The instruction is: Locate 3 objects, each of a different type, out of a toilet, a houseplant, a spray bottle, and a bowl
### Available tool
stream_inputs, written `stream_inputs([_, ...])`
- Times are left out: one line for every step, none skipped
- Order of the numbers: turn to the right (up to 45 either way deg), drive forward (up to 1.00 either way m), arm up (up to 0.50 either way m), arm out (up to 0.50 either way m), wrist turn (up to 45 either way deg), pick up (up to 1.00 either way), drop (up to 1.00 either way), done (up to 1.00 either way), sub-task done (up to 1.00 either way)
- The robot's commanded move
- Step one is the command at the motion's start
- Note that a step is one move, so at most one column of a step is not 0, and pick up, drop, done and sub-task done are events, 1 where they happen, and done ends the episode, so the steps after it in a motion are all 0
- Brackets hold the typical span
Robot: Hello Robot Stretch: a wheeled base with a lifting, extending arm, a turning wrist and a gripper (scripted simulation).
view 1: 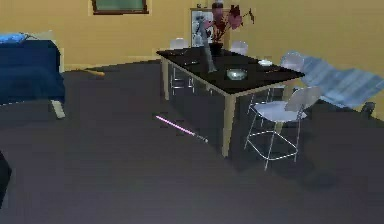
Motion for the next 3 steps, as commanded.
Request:
stream_inputs([0.0, 1.00, 0.00, 0.00, 0.0, 0.00, 0.00, 0.00, 0.00])
stream_inputs([6.0, 0.00, 0.00, 0.00, 0.0, 0.00, 0.00, 0.00, 0.00])
stream_inputs([3.0, 0.00, 0.00, 0.00, 0.0, 0.00, 0.00, 0.00, 0.00])
